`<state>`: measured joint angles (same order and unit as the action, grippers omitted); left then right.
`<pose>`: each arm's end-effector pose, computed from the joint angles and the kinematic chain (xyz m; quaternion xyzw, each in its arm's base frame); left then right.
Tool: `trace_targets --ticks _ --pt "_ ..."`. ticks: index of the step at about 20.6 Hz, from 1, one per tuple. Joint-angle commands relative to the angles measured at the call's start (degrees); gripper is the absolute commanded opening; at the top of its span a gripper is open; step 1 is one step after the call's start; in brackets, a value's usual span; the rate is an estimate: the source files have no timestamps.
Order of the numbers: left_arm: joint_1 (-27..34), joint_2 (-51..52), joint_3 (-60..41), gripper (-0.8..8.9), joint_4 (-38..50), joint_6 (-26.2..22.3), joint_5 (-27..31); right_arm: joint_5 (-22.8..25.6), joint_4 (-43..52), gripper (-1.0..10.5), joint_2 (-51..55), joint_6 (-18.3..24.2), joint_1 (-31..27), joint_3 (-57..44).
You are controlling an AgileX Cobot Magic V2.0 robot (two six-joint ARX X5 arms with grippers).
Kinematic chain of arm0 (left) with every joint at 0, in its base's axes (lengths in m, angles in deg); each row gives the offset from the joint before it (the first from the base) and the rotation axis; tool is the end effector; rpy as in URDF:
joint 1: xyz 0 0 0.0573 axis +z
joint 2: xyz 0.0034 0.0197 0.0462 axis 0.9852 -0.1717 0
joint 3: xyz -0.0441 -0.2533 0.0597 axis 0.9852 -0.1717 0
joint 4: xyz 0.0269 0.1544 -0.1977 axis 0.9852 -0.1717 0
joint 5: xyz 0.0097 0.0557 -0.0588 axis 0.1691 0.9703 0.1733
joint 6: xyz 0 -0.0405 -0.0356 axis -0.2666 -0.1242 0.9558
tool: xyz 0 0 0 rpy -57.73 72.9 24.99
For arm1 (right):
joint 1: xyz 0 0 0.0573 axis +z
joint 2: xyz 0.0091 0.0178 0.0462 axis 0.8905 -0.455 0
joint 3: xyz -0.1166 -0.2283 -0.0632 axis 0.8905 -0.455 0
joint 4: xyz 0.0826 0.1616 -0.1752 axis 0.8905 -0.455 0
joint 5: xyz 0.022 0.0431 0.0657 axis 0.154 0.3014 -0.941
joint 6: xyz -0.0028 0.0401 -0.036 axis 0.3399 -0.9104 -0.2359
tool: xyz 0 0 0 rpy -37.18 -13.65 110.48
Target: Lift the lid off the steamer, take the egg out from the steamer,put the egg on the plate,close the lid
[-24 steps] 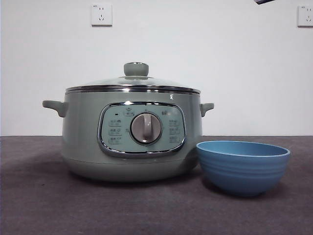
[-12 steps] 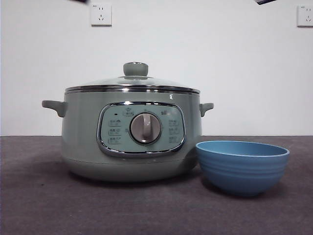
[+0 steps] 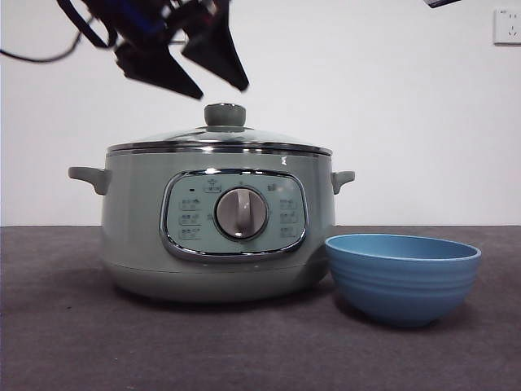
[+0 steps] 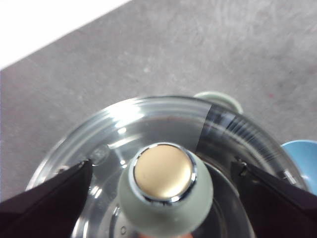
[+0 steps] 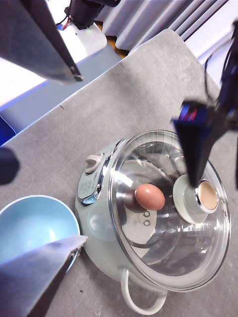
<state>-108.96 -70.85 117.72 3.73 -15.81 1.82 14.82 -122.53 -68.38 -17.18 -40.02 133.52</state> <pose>0.2836 -0.1631 0.2980 0.1312 0.2145 -0.3630 0.8972 0.1558 0.0819 0.3530 -0.0181 0.3004 0.4440 0.8440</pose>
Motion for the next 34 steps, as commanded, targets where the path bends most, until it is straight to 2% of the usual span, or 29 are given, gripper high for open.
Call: trace_targets --ticks 1,5,9,14,17,21,27,32,34 --pt "-0.1 -2.1 0.0 4.72 1.7 -0.5 0.1 0.1 0.3 5.4 0.0 -0.2 0.1 0.2" --pt "-0.1 -3.6 0.0 4.71 3.2 -0.2 0.1 0.1 0.3 5.4 0.0 -0.1 0.1 0.2" --pt "-0.1 -4.1 0.0 3.77 2.5 0.0 -0.1 0.1 0.3 5.4 0.0 -0.1 0.1 0.2" --pt "-0.5 -4.2 0.0 3.55 2.1 0.0 0.0 0.1 0.3 5.4 0.0 -0.1 0.1 0.2" --pt "-0.7 -4.2 0.0 1.22 1.6 0.4 -0.3 0.1 0.3 5.4 0.0 -0.1 0.1 0.2" --pt "-0.8 -4.2 0.0 -0.12 1.7 0.4 -0.4 0.1 0.3 5.4 0.0 -0.1 0.1 0.2" --pt "-0.8 -2.2 0.2 -0.08 1.9 1.7 -0.4 0.1 0.3 5.4 0.0 -0.1 0.1 0.2" --pt "-0.7 4.6 0.4 -0.08 1.3 3.0 -0.2 0.1 0.5 5.4 0.0 -0.1 0.1 0.2" --pt "-0.7 7.7 0.4 -0.08 0.5 3.0 0.0 1.6 1.3 5.4 0.0 -0.1 0.1 0.2"
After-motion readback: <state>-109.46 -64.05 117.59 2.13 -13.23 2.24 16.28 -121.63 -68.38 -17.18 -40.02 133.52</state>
